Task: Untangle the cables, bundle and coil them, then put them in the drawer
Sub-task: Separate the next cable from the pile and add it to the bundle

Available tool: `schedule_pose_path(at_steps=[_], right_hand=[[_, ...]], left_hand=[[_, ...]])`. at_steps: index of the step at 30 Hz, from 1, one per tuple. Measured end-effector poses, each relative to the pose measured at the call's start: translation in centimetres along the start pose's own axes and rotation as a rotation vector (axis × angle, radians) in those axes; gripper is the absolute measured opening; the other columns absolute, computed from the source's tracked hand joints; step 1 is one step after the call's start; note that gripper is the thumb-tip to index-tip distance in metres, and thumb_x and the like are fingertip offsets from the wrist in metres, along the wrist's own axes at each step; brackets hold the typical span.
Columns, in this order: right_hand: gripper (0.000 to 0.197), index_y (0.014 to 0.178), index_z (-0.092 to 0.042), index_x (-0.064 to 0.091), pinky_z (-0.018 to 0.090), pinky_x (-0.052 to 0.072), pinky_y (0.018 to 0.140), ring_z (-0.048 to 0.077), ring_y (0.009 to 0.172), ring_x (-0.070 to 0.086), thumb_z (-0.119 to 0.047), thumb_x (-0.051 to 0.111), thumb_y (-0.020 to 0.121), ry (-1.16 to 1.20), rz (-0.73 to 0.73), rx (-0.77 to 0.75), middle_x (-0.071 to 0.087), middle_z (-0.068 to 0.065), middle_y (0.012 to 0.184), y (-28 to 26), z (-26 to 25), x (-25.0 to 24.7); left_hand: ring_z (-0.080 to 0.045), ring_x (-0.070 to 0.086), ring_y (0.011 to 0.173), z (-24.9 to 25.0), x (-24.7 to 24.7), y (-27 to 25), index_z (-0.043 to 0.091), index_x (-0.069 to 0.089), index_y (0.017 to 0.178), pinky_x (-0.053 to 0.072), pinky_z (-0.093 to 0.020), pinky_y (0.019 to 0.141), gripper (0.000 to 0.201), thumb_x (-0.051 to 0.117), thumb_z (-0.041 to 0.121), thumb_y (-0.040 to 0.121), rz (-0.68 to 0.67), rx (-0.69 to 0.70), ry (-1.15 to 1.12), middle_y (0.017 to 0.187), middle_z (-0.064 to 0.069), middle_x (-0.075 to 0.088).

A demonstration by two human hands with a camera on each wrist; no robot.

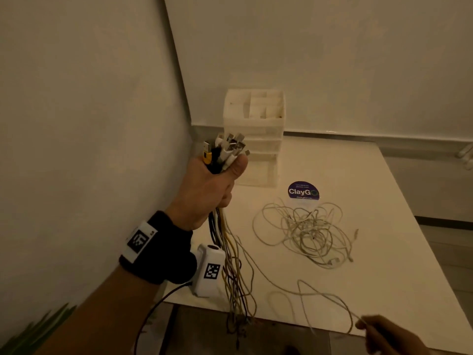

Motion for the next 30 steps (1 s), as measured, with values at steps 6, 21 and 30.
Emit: schedule_pose_path(at_steps=[6, 21, 30], right_hand=[[0.027, 0.123, -0.019, 0.056, 0.037, 0.034, 0.109, 0.032, 0.13, 0.045, -0.023, 0.056, 0.096, -0.19, -0.091, 0.016, 0.053, 0.013, 0.136, 0.9, 3.3, 4.1], [0.082, 0.113, -0.028, 0.054, 0.024, 0.052, 0.072, 0.003, 0.079, 0.063, -0.09, 0.041, 0.061, -0.362, -0.272, -0.363, 0.067, -0.009, 0.097, -3.5, -24.5, 13.2], [0.067, 0.115, -0.007, 0.065, 0.029, 0.046, 0.095, 0.005, 0.09, 0.063, -0.065, 0.054, 0.083, -0.294, -0.421, 0.063, 0.068, 0.004, 0.106, -2.4, -9.1, 19.5]], left_hand=[[-0.013, 0.018, 0.042, 0.1, -0.1, -1.9, 0.018, 0.049, 0.061, 0.019, -0.022, 0.042, 0.033, 0.063, 0.025, 0.089, -0.032, -0.001, -0.007, 0.05, -0.002, 0.024], [-0.015, 0.025, 0.037, 3.1, -1.5, -8.2, 0.008, 0.055, 0.069, 0.026, -0.022, 0.043, 0.035, 0.069, 0.04, 0.078, -0.076, 0.118, 0.004, 0.052, -0.006, 0.032], [-0.012, 0.021, 0.037, 5.6, -4.3, -8.7, 0.018, 0.041, 0.061, 0.024, -0.018, 0.04, 0.036, 0.063, 0.041, 0.078, -0.063, 0.173, -0.13, 0.048, 0.002, 0.026]])
Point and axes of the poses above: each hand's wrist, its own y-axis towards the middle knuckle, its own x-axis out of the palm, z = x × y, the point moved 9 cm from there along y, towards the middle knuckle
